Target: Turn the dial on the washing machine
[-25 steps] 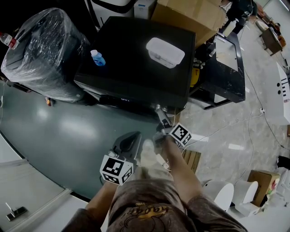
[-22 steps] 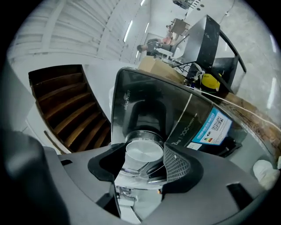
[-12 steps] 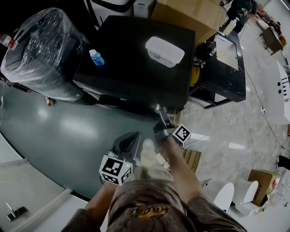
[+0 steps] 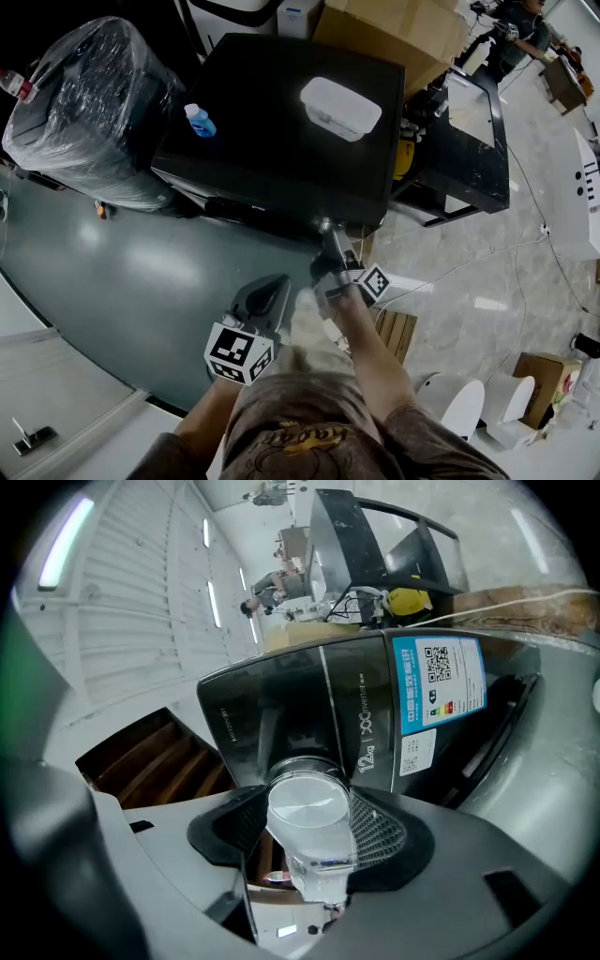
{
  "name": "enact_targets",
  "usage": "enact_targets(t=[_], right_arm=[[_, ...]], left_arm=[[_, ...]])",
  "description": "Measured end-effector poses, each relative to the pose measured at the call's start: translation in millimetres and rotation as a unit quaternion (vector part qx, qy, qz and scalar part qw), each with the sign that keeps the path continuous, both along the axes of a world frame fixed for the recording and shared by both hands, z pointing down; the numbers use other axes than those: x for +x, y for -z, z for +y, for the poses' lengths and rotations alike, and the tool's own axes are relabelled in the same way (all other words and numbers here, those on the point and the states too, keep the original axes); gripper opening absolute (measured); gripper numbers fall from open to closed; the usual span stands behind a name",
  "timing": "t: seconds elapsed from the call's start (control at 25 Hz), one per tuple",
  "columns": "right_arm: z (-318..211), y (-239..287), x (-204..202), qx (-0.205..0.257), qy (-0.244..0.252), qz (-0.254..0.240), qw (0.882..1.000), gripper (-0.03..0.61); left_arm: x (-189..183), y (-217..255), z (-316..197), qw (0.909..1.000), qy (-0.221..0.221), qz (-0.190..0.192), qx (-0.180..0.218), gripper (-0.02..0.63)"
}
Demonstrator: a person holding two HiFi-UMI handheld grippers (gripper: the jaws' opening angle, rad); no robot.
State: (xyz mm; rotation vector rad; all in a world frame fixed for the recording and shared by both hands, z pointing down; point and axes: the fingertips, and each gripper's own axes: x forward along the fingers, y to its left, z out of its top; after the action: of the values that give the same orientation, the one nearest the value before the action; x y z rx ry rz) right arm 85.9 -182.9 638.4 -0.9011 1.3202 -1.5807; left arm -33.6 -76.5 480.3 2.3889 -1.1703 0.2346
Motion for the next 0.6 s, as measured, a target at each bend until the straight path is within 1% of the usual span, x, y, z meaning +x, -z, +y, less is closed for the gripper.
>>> enact_targets(t=[0.08,0.12,0.2,0.28,0.36,0.48,0.52,0.56,0.6], right_arm=[[0,2,0,0.003,-0.001,-0.002,1.0,0.264],[-1,3,0,0.005,0.002,0.008,1.0,0.264],[-1,4,2,0.006,0.012,0.047,0.999,0.264],[0,3,5,0.003,0.025,0.105,0.994,0.265],[0,5,7,0.002,0.044,0.169,0.985,0.27],[-2,17,1,0.019,0.075,0.232,0.97,0.275],[-2,20,0,0.023,0.085,0.255,0.963,0.275],[-1,22,-2,0.025,0.096,0.284,0.954,0.275],[0,22,-3,0.022,0.11,0.318,0.941,0.275]], left_arm=[[1,0,0,1.0,0.0,-0.001,0.0,0.0],[1,1,1,1.0,-0.001,-0.001,-0.001,0.0],[1,1,1,1.0,0.0,-0.001,-0.001,0.0],[0,1,1,1.0,0.0,-0.002,-0.001,0.0],[0,1,1,1.0,-0.001,-0.001,0.0,0.0],[1,3,1,1.0,-0.002,0.001,0.003,0.0],[2,4,2,1.0,-0.003,0.002,0.004,0.0],[2,5,2,1.0,-0.003,0.003,0.005,0.0],[3,6,2,1.0,-0.004,0.003,0.005,0.0]])
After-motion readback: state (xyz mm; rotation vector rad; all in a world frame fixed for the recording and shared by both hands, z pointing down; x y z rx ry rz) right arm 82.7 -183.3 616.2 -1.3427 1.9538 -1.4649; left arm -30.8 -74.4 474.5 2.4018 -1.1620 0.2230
